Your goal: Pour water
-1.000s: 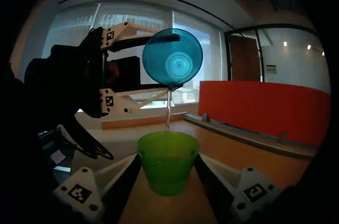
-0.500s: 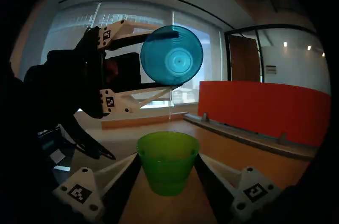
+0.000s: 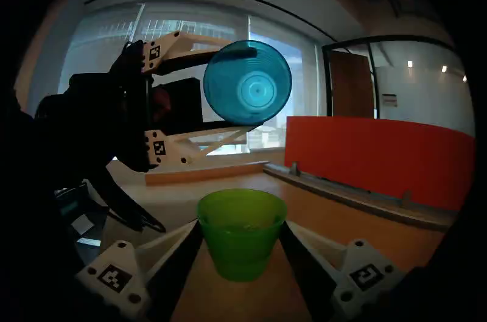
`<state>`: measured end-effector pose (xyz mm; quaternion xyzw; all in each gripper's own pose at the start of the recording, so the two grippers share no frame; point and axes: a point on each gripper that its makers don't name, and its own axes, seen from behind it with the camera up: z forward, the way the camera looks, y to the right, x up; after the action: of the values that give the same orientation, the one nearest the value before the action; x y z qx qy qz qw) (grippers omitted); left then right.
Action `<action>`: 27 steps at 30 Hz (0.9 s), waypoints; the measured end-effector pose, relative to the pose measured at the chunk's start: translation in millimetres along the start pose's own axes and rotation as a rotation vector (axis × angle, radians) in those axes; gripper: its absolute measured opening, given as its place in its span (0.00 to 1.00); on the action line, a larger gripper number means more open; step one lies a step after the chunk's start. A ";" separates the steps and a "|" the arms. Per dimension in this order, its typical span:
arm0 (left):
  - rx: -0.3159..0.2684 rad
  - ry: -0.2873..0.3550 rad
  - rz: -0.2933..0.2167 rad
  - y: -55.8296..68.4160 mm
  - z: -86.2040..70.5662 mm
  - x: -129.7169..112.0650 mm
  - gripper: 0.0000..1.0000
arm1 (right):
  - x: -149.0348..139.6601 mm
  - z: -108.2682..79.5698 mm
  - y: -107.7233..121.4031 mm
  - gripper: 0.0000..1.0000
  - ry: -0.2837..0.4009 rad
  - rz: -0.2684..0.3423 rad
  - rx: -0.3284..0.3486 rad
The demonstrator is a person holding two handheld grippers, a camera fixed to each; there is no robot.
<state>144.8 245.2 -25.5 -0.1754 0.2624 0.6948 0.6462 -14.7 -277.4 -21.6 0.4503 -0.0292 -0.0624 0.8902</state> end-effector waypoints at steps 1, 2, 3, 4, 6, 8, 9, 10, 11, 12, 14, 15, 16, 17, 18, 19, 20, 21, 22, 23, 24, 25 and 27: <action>-0.001 -0.002 -0.015 0.8 -0.2 -1.0 0.83 | 0.3 0.2 0.0 0.87 0.000 0.000 0.000; -0.002 -0.003 -0.028 1.4 -0.5 -1.9 0.83 | 0.5 0.4 0.1 0.87 -0.001 0.000 -0.001; -0.002 -0.005 -0.042 1.6 -0.6 -2.8 0.83 | 0.5 0.5 0.2 0.88 -0.001 -0.001 -0.001; -0.002 -0.006 -0.057 1.4 -0.8 -4.0 0.83 | 0.3 0.5 0.3 0.88 -0.001 -0.001 -0.001; -0.001 -0.009 -0.083 0.9 -1.0 -6.2 0.83 | 0.0 0.5 0.4 0.88 -0.002 -0.002 -0.001; 0.001 -0.014 -0.112 0.1 -1.0 -9.2 0.83 | -0.4 0.2 0.4 0.87 -0.002 -0.002 -0.001; 0.000 -0.016 -0.130 0.6 -1.1 -10.5 0.83 | -0.4 0.0 0.4 0.87 -0.002 -0.002 -0.002; -0.002 -0.019 -0.153 1.9 -1.3 -12.1 0.83 | -0.3 -0.1 0.4 0.87 -0.001 -0.002 -0.002; -0.003 -0.021 -0.173 3.0 -1.5 -13.5 0.83 | -0.2 -0.3 0.4 0.87 0.000 -0.003 -0.003; -0.005 -0.023 -0.197 4.3 -1.7 -14.8 0.83 | -0.1 -0.5 0.4 0.88 0.000 -0.002 -0.003; -0.010 -0.027 -0.251 7.6 -2.0 -17.7 0.83 | 0.3 -0.8 0.4 0.87 0.000 -0.001 -0.004; -0.012 -0.031 -0.279 8.6 -2.1 -19.6 0.82 | 0.1 -1.0 0.6 0.87 0.000 -0.001 -0.005; -0.012 -0.036 -0.313 9.5 -2.2 -22.1 0.83 | -0.4 -1.2 1.0 0.87 -0.001 -0.001 -0.006; -0.013 -0.040 -0.344 10.2 -2.3 -24.3 0.83 | -0.8 -1.3 1.4 0.87 -0.001 -0.001 -0.008; -0.012 -0.044 -0.375 10.6 -2.4 -26.7 0.83 | -1.3 -1.7 1.8 0.87 -0.001 -0.001 -0.009; -0.011 -0.047 -0.411 10.7 -2.6 -29.4 0.83 | -2.0 -2.2 2.2 0.87 -0.001 -0.002 -0.010; -0.011 -0.050 -0.443 10.8 -2.8 -31.8 0.83 | -2.6 -2.7 2.7 0.87 -0.001 -0.002 -0.011; -0.010 -0.051 -0.475 11.1 -3.5 -33.6 0.83 | -2.7 -3.2 3.0 0.87 0.000 -0.002 -0.011; -0.009 -0.053 -0.511 11.5 -4.5 -35.1 0.83 | -2.7 -3.8 3.2 0.87 0.001 -0.001 -0.012; -0.009 -0.053 -0.544 11.8 -5.3 -36.5 0.83 | -2.7 -4.4 3.4 0.87 0.002 -0.001 -0.012; -0.010 -0.054 -0.578 12.4 -6.3 -37.2 0.83 | -2.4 -4.8 3.7 0.87 0.003 -0.002 -0.013; -0.012 -0.054 -0.617 13.4 -7.3 -37.5 0.82 | -2.1 -5.3 4.0 0.87 0.004 -0.003 -0.014; -0.018 -0.053 -0.687 14.9 -9.0 -37.9 0.83 | -1.2 -5.9 4.9 0.87 0.007 -0.006 -0.017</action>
<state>133.1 209.0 -8.6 -0.2410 0.1652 0.4433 0.8474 -14.8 -269.6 -21.1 0.4430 -0.0243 -0.0638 0.8939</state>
